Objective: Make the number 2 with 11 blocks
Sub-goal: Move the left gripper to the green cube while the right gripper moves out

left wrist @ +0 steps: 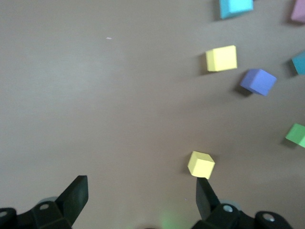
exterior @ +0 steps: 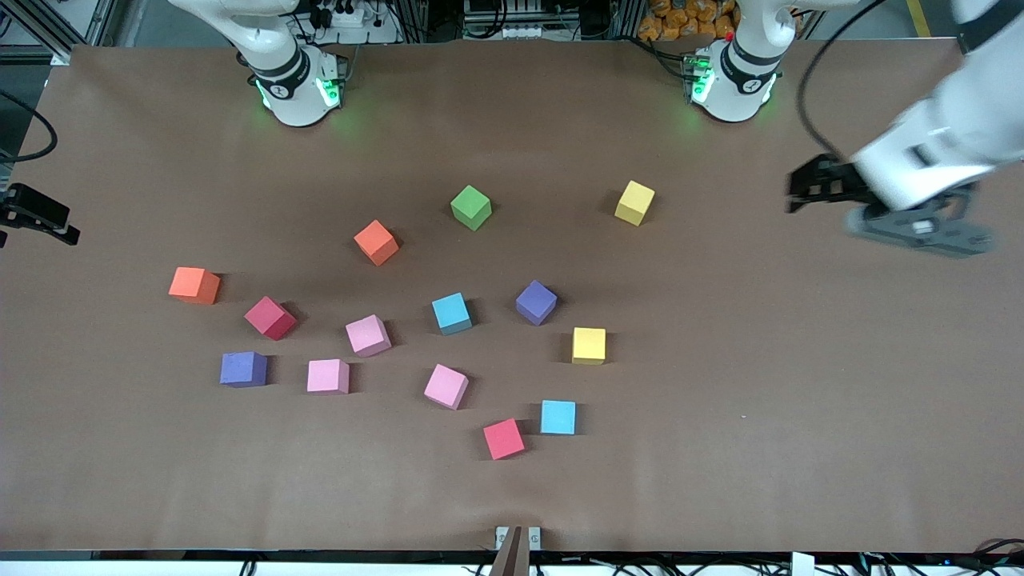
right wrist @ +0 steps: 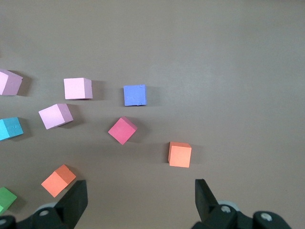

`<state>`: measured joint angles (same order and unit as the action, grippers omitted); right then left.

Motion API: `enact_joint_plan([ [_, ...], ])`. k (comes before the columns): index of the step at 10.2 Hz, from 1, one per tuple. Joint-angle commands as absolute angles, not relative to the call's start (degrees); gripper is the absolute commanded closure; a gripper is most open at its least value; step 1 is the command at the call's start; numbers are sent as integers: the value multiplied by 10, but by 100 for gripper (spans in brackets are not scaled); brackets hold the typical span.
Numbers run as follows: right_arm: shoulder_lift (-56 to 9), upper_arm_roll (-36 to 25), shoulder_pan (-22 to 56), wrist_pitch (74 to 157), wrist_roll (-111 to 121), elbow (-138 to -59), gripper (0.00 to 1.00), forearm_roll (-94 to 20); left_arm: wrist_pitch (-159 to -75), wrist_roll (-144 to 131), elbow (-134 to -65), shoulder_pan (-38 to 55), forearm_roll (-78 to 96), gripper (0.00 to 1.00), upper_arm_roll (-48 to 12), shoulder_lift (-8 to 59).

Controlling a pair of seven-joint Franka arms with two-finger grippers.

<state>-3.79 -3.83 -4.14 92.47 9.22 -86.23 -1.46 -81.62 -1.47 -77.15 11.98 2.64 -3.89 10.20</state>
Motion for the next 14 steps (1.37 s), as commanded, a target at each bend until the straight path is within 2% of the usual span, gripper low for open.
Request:
enact_joint_plan([
  [1, -70, -37, -41, 927, 86, -849, 0, -21, -823, -119, -766, 181, 57, 0, -37, 128],
  [5, -139, -36, -49, 978, 104, -849, 0, -23, -872, -342, -766, 298, 70, 0, -38, 157],
  [9, -262, -36, -35, 1099, 112, -850, 0, -18, -931, -562, -773, 366, 72, 0, -76, 209],
  [10, -276, -36, -29, 1133, 112, -854, 0, -18, -953, -608, -785, 367, 75, 0, -96, 215],
  [14, -292, -36, -32, 1150, 111, -854, 0, -18, -1089, -865, -889, 398, 65, 0, -154, 218],
])
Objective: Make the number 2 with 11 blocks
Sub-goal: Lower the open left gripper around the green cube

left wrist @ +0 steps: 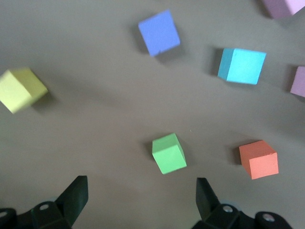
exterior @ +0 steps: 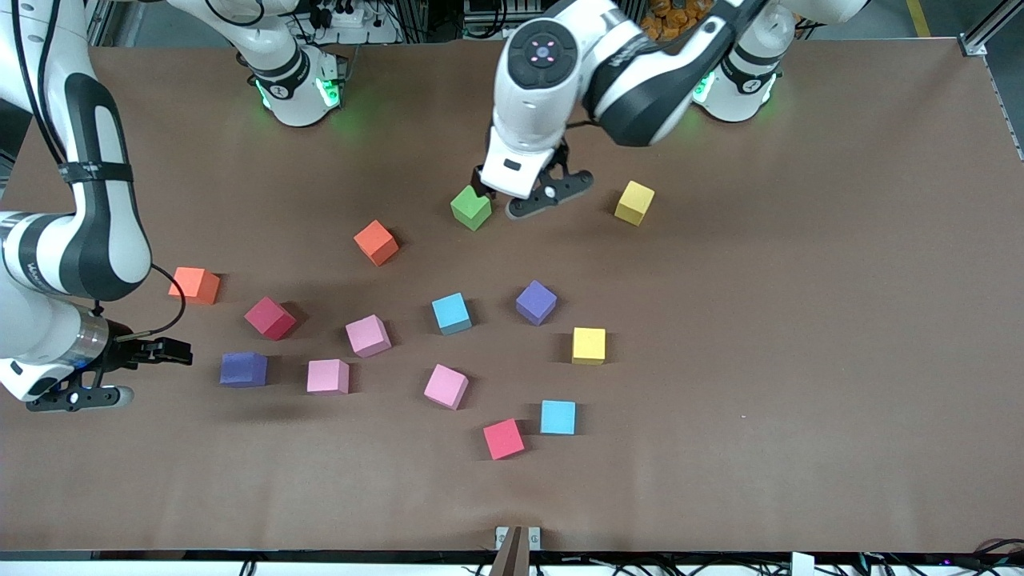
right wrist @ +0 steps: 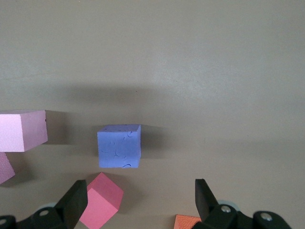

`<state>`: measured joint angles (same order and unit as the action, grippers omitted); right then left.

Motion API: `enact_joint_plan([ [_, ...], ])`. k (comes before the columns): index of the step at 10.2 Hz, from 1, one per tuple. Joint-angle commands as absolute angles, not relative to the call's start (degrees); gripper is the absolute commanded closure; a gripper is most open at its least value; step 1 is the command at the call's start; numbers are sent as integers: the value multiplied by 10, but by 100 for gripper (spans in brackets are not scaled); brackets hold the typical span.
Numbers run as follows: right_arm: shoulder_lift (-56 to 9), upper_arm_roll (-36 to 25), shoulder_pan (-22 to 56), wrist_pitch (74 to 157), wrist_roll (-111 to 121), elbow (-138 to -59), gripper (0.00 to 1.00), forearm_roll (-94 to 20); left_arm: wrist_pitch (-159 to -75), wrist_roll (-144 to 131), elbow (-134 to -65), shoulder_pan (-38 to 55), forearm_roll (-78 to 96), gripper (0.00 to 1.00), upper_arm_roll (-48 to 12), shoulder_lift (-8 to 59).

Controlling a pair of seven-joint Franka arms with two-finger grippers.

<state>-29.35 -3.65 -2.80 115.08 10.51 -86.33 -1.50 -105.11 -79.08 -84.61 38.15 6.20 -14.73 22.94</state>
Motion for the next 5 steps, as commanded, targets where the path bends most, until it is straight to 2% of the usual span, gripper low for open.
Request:
enact_joint_plan([
  [1, -292, -36, -33, 1150, 110, -853, 0, -18, -1128, -892, -918, 416, 65, 0, -156, 218],
  [2, -292, -36, -35, 1150, 109, -853, 0, -19, -1168, -924, -935, 428, 64, 0, -156, 227],
  [5, -300, -37, -44, 1151, 106, -853, 0, -19, -1198, -1010, -933, 453, -2, 0, -158, 268],
])
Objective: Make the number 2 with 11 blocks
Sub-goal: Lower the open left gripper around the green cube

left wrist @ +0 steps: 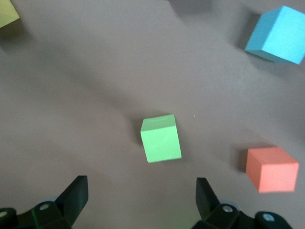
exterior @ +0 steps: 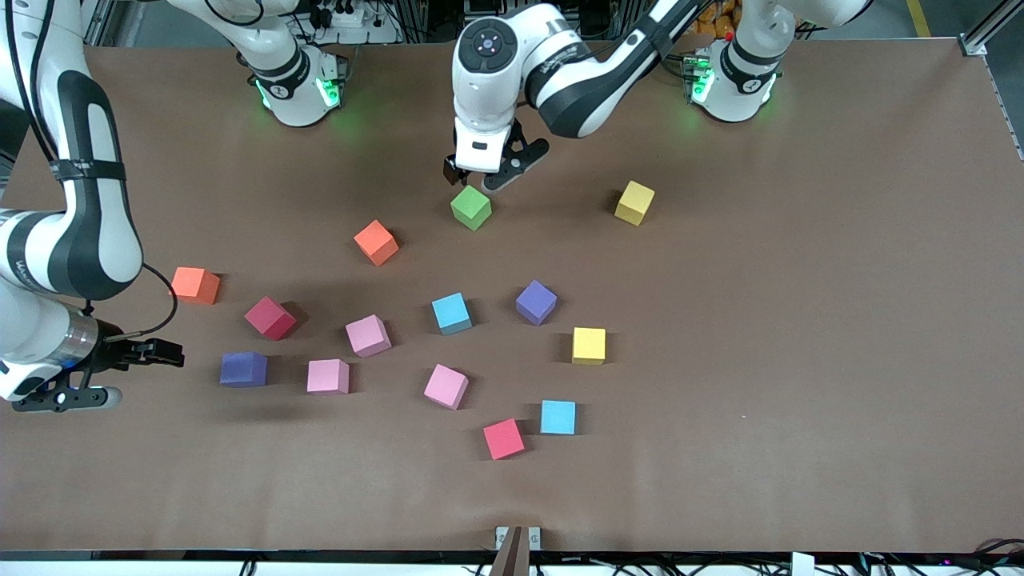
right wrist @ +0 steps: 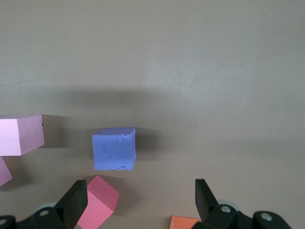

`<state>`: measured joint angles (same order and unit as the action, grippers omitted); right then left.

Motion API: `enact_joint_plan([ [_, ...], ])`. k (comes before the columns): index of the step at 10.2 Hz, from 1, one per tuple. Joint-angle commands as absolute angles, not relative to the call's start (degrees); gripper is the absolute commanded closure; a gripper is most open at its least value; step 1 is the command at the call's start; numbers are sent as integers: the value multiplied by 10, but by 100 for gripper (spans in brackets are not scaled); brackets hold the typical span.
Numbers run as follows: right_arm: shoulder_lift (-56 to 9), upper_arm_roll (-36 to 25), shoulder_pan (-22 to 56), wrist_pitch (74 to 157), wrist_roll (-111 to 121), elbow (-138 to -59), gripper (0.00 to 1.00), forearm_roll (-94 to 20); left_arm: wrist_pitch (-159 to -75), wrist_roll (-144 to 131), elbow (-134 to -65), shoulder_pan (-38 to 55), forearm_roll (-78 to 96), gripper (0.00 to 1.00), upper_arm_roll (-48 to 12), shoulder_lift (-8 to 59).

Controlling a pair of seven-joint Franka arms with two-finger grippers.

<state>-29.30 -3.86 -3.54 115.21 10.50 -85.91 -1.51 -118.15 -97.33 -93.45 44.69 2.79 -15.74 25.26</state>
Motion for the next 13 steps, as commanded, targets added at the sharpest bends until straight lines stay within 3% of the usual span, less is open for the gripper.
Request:
enact_joint_plan([
  [1, -302, -37, -45, 1151, 107, -853, 0, -17, -1213, -1017, -933, 457, -13, 0, -158, 285],
  [6, -323, -38, -60, 1178, 112, -854, 0, -15, -1351, -1097, -937, 479, -45, 0, -158, 365],
  [13, -332, -38, -59, 1185, 112, -855, 0, -15, -1374, -1155, -947, 481, -69, 0, -157, 388],
])
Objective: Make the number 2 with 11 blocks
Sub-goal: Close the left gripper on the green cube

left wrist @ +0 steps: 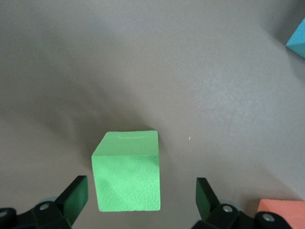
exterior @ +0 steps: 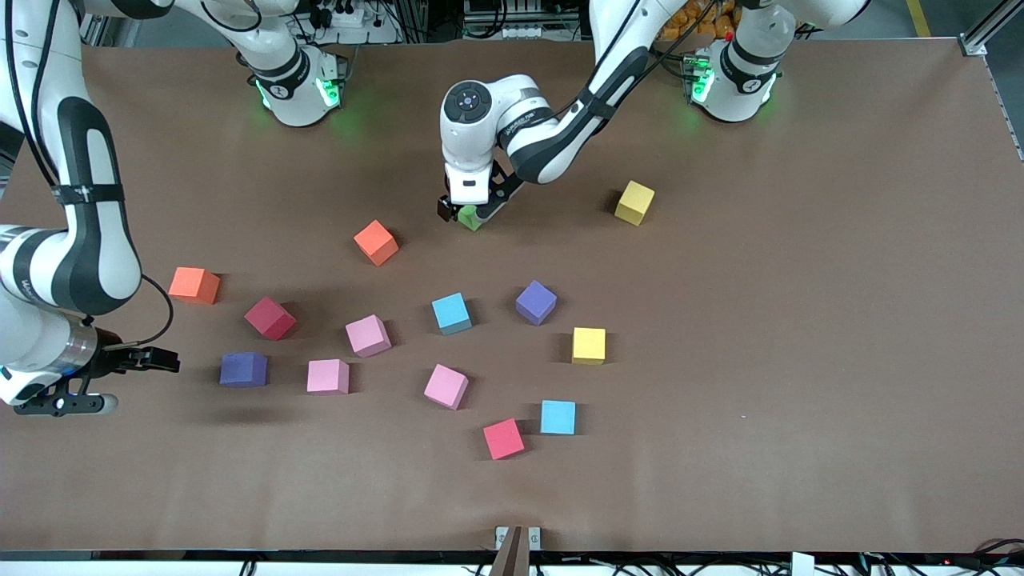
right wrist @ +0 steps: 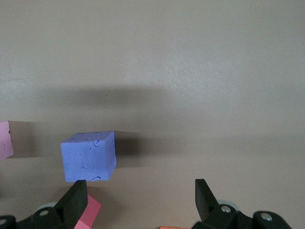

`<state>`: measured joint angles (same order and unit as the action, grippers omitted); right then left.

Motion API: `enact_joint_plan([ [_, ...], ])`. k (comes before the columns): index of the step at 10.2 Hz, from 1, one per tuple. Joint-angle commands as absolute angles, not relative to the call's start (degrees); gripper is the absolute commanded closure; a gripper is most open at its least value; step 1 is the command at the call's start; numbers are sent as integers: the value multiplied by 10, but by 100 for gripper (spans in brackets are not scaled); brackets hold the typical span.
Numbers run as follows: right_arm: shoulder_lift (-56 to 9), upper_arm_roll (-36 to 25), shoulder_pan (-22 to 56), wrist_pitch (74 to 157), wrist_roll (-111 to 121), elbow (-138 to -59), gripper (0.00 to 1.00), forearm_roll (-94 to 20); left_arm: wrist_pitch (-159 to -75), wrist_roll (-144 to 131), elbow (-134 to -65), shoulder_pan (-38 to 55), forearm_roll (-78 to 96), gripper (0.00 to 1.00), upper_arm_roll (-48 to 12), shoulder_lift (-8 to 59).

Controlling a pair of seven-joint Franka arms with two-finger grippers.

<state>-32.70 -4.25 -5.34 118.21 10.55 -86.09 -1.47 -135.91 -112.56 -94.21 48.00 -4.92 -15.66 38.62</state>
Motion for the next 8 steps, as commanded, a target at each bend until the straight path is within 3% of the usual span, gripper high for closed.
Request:
enact_joint_plan([
  [1, -333, -38, -60, 1186, 112, -854, 0, -15, -1375, -1162, -956, 482, -69, 0, -157, 388],
  [8, -335, -38, -60, 1187, 112, -854, 0, -15, -1405, -1190, -978, 490, -108, 0, -163, 402],
])
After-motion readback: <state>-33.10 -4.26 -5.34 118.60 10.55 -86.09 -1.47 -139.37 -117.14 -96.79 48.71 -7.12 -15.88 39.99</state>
